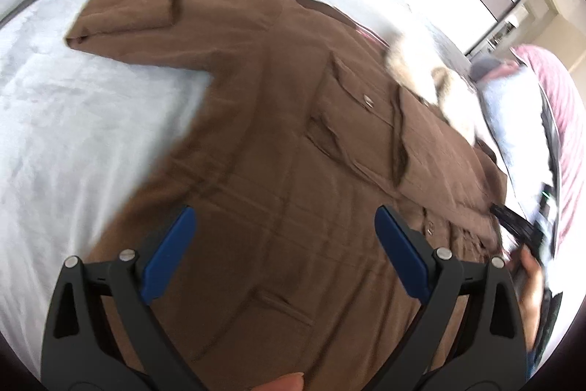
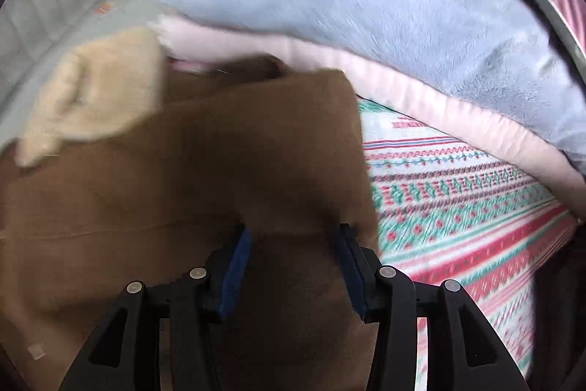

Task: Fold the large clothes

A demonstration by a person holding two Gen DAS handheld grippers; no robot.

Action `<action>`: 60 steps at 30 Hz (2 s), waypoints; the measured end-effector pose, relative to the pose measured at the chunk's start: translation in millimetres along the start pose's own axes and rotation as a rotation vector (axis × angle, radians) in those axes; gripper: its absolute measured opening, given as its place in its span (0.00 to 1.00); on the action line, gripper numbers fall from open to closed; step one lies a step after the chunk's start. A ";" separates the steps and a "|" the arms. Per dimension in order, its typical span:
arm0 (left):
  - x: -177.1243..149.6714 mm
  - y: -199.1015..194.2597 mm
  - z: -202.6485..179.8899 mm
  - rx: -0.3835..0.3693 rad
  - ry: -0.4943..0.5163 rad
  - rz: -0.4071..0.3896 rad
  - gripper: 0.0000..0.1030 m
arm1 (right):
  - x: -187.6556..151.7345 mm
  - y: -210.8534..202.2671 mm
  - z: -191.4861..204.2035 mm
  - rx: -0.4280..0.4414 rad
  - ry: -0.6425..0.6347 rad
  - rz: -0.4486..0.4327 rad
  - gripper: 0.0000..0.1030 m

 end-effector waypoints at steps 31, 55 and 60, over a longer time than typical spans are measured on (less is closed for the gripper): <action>-17.8 -61.9 272.0 0.281 -0.242 0.001 0.99 | -283.4 -27.5 580.3 0.768 -0.143 0.515 0.48; 130.3 0.7 76.5 0.224 0.329 -0.326 0.97 | -212.2 -122.9 434.7 0.792 -0.354 0.359 0.22; 132.6 40.6 53.6 0.273 0.525 -0.214 0.12 | -196.5 -116.5 379.2 0.827 -0.220 0.349 0.22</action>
Point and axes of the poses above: each gripper's, at about its wrist camera, not at the fingertips, and y roughly the way its jaws point, z to its left, x to its top, the point moved 10 cm from there along y, roughly the way its jaws point, and after that the axes turned 12 degrees about y, right-handed, at the moved point
